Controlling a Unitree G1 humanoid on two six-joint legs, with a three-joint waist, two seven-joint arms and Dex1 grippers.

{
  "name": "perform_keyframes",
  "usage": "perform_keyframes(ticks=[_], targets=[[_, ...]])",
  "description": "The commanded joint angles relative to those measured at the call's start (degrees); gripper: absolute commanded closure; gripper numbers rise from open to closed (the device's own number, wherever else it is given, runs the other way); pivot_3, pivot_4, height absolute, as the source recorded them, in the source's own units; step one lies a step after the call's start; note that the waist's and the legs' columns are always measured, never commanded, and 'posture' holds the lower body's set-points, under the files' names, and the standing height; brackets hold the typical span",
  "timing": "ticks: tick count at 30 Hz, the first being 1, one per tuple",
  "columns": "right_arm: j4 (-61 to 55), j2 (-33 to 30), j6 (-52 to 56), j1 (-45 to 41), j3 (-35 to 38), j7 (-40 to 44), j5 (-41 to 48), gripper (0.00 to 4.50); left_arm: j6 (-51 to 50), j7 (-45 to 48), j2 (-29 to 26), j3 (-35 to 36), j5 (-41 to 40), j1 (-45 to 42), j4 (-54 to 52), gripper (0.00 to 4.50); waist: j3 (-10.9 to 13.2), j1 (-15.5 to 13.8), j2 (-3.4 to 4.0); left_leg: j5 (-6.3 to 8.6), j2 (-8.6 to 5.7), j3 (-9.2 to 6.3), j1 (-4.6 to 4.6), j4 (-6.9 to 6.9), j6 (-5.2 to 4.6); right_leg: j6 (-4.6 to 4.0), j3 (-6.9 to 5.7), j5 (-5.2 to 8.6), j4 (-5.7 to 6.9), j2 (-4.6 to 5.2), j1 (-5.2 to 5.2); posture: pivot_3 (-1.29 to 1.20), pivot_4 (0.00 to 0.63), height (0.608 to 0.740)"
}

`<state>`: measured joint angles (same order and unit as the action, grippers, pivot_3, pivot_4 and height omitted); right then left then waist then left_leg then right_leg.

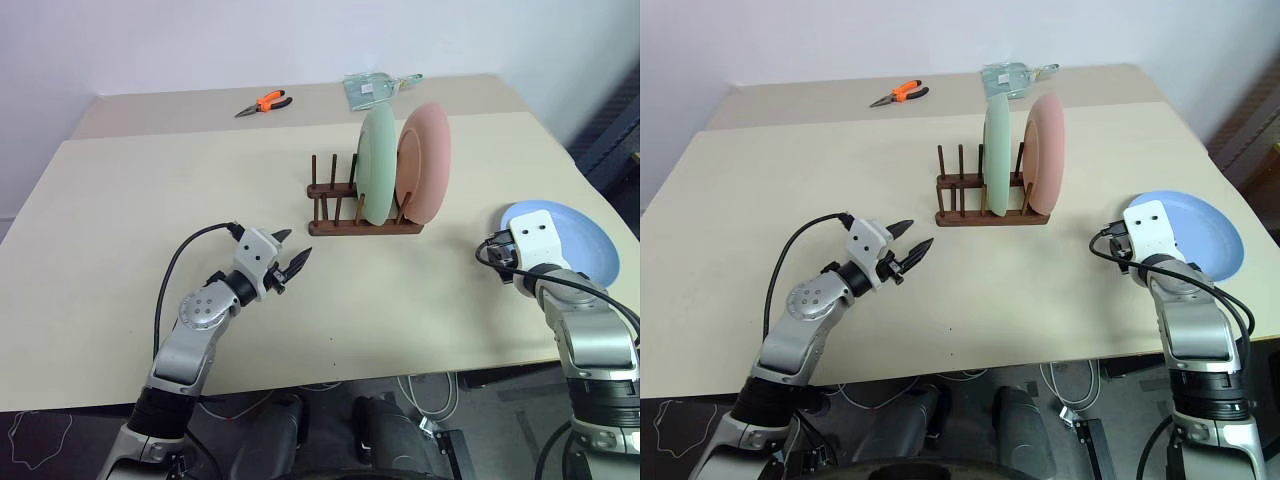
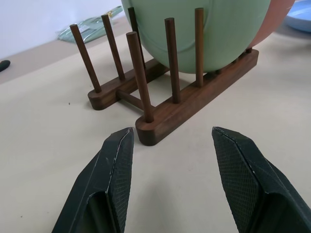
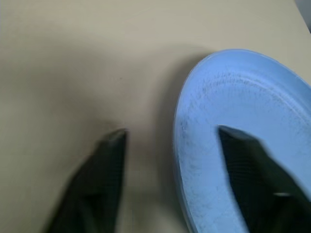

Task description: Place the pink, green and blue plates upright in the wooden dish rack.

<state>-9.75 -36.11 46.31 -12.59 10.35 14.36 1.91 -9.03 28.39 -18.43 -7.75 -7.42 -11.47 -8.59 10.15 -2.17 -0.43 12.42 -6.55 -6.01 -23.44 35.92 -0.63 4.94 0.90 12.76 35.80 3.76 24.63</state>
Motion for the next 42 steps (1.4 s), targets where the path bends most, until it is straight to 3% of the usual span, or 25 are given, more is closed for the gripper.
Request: perform_keyframes(ticks=[1,4,7,11,17,20,24,28,30,35,38,42], targets=[[1.03,-1.54,-1.76,-0.46,-0.17,0.37,-1.55,1.12,1.43,-0.12,0.09,0.70,0.19,0.10,-1.80,1.90,0.00,0.00,0.00,0.00,0.00,0.00,0.00,0.00,0.00,0.00,0.00,0.00,0.00,0.00,0.00,0.00,0.150,0.729],[4.16,-2.51,-4.56,-0.30,-1.35,-0.15,-3.70,1.12,1.47,-0.16,0.06,0.81,0.14,0.14,-1.78,1.90,0.00,0.01,0.00,0.00,0.00,0.00,0.00,0.00,0.00,-0.01,0.00,0.00,0.00,0.00,-0.01,0.00,0.150,0.729],[6.31,-2.59,-5.83,-0.52,-1.69,-0.58,-4.86,2.40,1.26,-0.29,0.11,1.15,-0.18,0.26,-1.96,1.90,0.00,0.01,0.00,0.00,0.00,0.00,0.00,0.01,0.00,0.00,-0.01,0.00,0.00,0.00,-0.01,0.00,0.150,0.729],[6.53,-2.23,-6.81,-1.69,-2.11,-0.41,-5.45,4.46,1.15,-0.31,-0.03,1.45,-0.30,0.44,-2.04,1.90,0.00,0.00,0.00,0.00,0.00,0.00,0.00,0.02,0.00,0.00,0.00,0.00,0.00,0.00,-0.01,0.00,0.150,0.729],[1.61,-1.70,-16.88,-8.17,-0.46,-2.51,-6.17,4.46,1.45,-0.42,-0.51,1.82,0.16,0.84,-1.74,1.90,0.07,0.25,0.12,0.00,0.00,0.00,0.00,0.03,0.00,0.00,0.00,-0.01,0.02,-0.02,0.00,0.00,0.150,0.729],[-4.05,2.44,-21.59,-16.21,2.18,-1.89,0.38,4.46,2.44,-0.98,-0.99,2.66,0.81,0.38,-0.12,1.90,0.11,0.65,0.17,0.00,0.00,0.02,0.00,0.02,0.00,0.03,0.01,-0.02,0.05,-0.03,0.02,0.00,0.150,0.729],[-12.28,11.37,-17.89,-28.87,8.20,-0.78,18.35,4.46,4.26,-1.94,-1.69,4.46,1.46,-0.93,2.90,1.90,0.12,1.43,0.18,0.01,0.03,-0.06,0.00,0.00,0.02,0.05,-0.02,-0.03,0.13,-0.07,0.05,0.00,0.150,0.729],[-18.13,17.60,-7.81,-36.13,11.62,-1.36,43.49,4.46,7.30,-4.44,-2.47,6.80,3.05,-1.81,6.03,1.90,0.08,1.31,0.11,0.07,0.01,-0.22,0.00,0.05,0.03,0.03,-0.11,-0.04,0.12,-0.05,-0.02,0.00,0.150,0.729],[-19.19,21.05,-4.64,-37.68,10.90,-3.69,54.30,4.46,8.89,-5.84,-2.99,8.15,3.89,-2.08,7.68,1.90,0.08,1.49,0.12,0.09,-0.01,-0.22,0.00,0.05,0.01,0.03,-0.09,-0.04,0.12,-0.03,-0.02,0.00,0.150,0.729],[-16.52,31.56,-2.44,-37.54,5.96,-14.25,67.92,4.46,10.70,-7.71,-4.10,10.87,4.66,-1.03,9.45,1.90,0.08,1.76,0.16,0.08,0.01,-0.15,0.00,-0.01,0.02,0.00,-0.01,-0.03,0.29,-0.04,0.17,0.00,0.150,0.729],[-13.20,37.97,-2.24,-36.09,1.73,-18.25,71.06,4.46,10.80,-7.98,-4.65,11.89,4.44,0.91,8.77,1.90,0.08,2.27,0.21,0.08,0.01,-0.09,0.00,-0.07,0.02,-0.01,0.06,-0.05,0.33,-0.04,0.25,0.00,0.150,0.729],[-4.82,42.18,-3.48,-36.45,-1.18,-21.95,67.04,4.46,10.30,-8.37,-4.08,11.58,4.77,2.92,6.46,1.90,0.05,2.84,0.23,0.08,0.00,-0.06,0.01,-0.11,0.03,-0.03,0.08,-0.06,0.37,-0.05,0.27,0.00,0.150,0.729]])
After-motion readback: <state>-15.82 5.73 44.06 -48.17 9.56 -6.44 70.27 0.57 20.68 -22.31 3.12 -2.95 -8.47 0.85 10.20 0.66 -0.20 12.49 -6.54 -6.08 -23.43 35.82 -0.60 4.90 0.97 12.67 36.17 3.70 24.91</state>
